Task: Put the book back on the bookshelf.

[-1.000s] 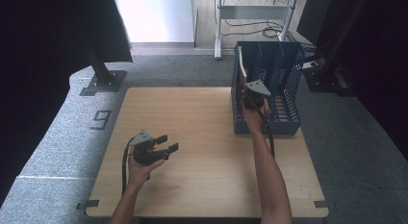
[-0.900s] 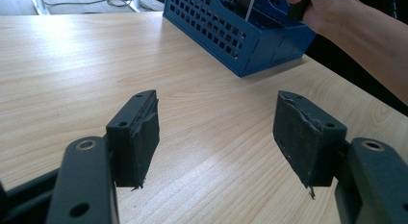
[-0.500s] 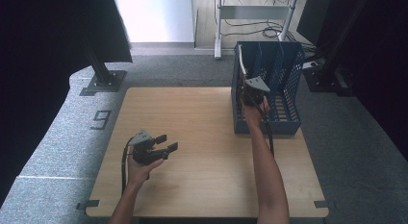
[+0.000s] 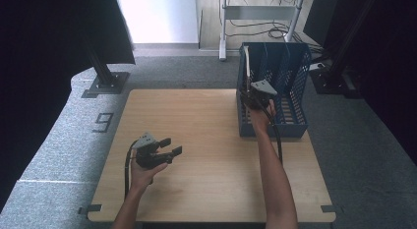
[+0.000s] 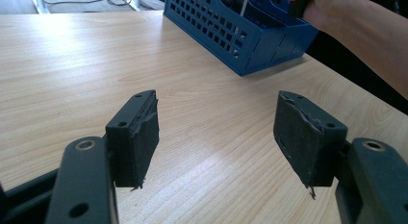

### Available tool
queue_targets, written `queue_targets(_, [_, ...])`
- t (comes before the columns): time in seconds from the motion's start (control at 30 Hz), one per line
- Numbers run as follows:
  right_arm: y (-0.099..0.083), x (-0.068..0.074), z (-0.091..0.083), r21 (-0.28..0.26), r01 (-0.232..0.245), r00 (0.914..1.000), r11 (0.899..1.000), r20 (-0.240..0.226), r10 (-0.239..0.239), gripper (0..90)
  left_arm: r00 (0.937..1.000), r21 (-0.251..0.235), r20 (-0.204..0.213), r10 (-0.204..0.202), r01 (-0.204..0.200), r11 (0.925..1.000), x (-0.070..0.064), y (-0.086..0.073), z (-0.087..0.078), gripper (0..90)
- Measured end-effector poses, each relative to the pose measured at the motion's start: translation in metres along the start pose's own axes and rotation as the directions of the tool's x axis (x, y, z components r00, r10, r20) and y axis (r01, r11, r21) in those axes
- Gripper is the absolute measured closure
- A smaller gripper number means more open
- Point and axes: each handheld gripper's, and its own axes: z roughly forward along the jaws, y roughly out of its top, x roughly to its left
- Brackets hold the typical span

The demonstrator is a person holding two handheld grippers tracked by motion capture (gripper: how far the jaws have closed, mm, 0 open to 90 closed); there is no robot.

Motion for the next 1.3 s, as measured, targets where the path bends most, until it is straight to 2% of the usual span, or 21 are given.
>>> queue_targets(0.17, [-0.002, -0.004, -0.004, -0.002, -0.013, 0.9998, 1.000, 0.017, 0.013, 50.7, 1.0000, 0.005, 0.003, 0.002, -0.002, 1.0000, -0.001, 0.000, 0.001, 32.8])
queue_targets(0.4, [-0.002, -0.009, -0.009, -0.010, -0.023, 0.9995, 1.000, 0.019, 0.024, 49.7, 1.0000, 0.007, 0.003, 0.004, -0.004, 1.0000, -0.001, 0.000, 0.002, 32.8])
queue_targets(0.7, [0.001, -0.007, -0.015, -0.006, -0.029, 0.9996, 1.000, -0.003, 0.029, 47.5, 1.0000, 0.008, 0.005, 0.005, -0.005, 1.0000, -0.002, 0.000, 0.002, 32.7])
queue_targets(1.0, [0.002, -0.008, -0.019, 0.004, -0.038, 0.9993, 0.999, -0.004, 0.038, 46.5, 1.0000, 0.002, 0.006, 0.005, -0.005, 1.0000, -0.002, 0.000, 0.001, 32.7])
queue_targets(1.3, [-0.001, -0.010, -0.034, -0.003, -0.053, 0.9984, 0.999, -0.020, 0.053, 46.5, 0.9999, 0.006, 0.010, 0.010, -0.010, 0.9999, -0.004, 0.001, 0.001, 32.6])
